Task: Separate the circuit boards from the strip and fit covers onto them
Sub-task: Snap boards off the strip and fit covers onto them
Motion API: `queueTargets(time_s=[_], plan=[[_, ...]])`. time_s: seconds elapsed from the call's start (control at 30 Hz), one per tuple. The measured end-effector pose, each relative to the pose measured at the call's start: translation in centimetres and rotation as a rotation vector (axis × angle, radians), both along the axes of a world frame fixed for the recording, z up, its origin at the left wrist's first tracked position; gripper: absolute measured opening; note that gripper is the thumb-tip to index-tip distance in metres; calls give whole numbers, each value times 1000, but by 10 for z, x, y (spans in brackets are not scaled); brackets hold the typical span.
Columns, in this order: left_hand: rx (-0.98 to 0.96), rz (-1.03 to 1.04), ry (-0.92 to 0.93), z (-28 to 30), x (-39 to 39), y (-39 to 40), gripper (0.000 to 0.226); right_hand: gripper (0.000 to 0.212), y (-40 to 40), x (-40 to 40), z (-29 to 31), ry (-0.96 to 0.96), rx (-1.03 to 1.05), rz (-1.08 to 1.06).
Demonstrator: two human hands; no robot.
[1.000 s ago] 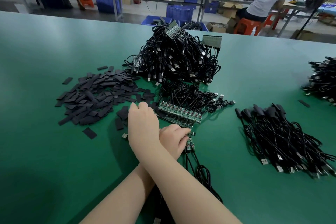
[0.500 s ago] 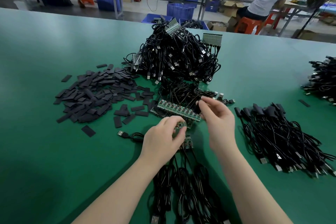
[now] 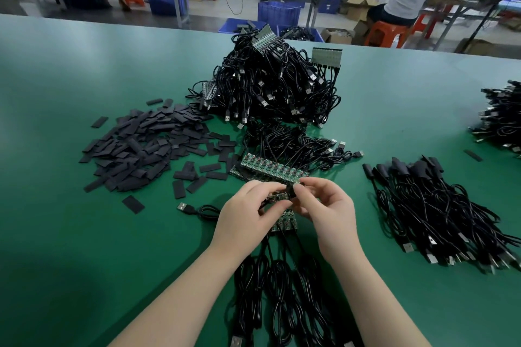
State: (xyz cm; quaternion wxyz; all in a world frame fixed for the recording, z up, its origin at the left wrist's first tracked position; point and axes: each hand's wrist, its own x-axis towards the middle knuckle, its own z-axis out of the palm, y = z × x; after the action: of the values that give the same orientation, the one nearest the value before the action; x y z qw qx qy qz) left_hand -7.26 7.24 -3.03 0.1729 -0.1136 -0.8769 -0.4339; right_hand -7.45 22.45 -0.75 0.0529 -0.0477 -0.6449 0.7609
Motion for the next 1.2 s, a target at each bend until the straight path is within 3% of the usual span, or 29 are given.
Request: queueTargets(time_s=[0.47, 0.8, 0.93, 1.2], plan=[[16, 18, -26, 0, 1, 0, 26, 16, 2, 0, -1, -50, -88, 98], [152, -29, -51, -5, -4, -2, 36, 27, -2, 2, 0, 81, 80, 139], [175, -24, -50, -5, -4, -3, 27, 27, -1, 2, 0, 94, 93, 128], [193, -33, -47, -3, -4, -4, 32, 29, -3, 3, 3, 112, 43, 159]])
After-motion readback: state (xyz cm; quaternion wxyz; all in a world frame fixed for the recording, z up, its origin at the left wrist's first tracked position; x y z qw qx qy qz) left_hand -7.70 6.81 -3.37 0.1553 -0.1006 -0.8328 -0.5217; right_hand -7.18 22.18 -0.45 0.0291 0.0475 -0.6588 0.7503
